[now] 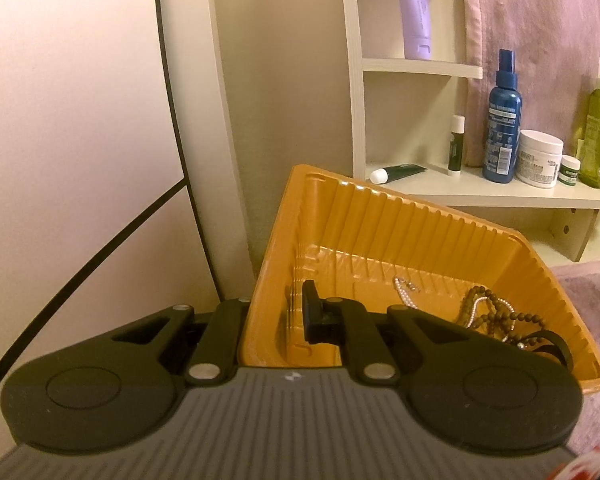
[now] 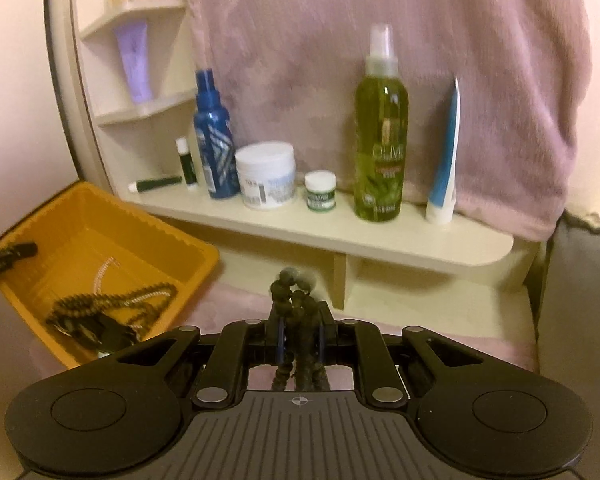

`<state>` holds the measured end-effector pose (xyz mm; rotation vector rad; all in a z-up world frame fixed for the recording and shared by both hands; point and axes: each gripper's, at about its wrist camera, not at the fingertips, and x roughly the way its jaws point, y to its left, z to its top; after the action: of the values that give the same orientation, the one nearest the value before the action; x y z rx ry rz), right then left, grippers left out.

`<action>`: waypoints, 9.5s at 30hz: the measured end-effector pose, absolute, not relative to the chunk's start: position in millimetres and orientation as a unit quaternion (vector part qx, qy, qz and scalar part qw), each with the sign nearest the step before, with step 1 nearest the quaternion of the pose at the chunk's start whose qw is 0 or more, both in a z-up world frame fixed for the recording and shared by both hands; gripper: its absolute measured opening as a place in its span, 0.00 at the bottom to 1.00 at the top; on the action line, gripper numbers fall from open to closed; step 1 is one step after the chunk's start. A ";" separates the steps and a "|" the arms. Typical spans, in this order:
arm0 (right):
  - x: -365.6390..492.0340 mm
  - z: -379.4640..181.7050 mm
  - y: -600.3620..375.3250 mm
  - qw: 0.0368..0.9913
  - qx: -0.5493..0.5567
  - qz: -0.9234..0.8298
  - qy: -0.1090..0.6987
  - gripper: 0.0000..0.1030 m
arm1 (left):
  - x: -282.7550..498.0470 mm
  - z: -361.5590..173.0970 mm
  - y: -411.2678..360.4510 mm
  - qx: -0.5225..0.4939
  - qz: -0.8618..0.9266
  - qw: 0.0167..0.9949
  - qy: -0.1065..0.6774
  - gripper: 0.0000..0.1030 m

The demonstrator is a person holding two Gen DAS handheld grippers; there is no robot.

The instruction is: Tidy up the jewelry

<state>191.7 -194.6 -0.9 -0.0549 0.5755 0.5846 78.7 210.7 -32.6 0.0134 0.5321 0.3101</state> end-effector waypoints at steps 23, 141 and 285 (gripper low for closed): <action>173.1 95.4 -193.9 0.935 -0.043 0.290 0.198 0.07 | 78.5 -31.7 211.7 -0.002 0.145 0.956 0.254 0.10; 191.9 -26.8 -7.6 0.846 -0.022 0.393 0.360 0.60 | 78.8 -34.9 221.0 -0.034 0.138 0.957 0.253 0.10; 53.5 -24.3 -208.6 0.895 0.051 0.197 0.396 0.70 | 9.7 -5.8 -4.6 -0.017 -0.037 0.922 0.384 0.64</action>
<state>53.5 -208.6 -24.3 0.1064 0.8215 0.4092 9.7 -4.6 -5.8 -0.0345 0.7886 -0.0754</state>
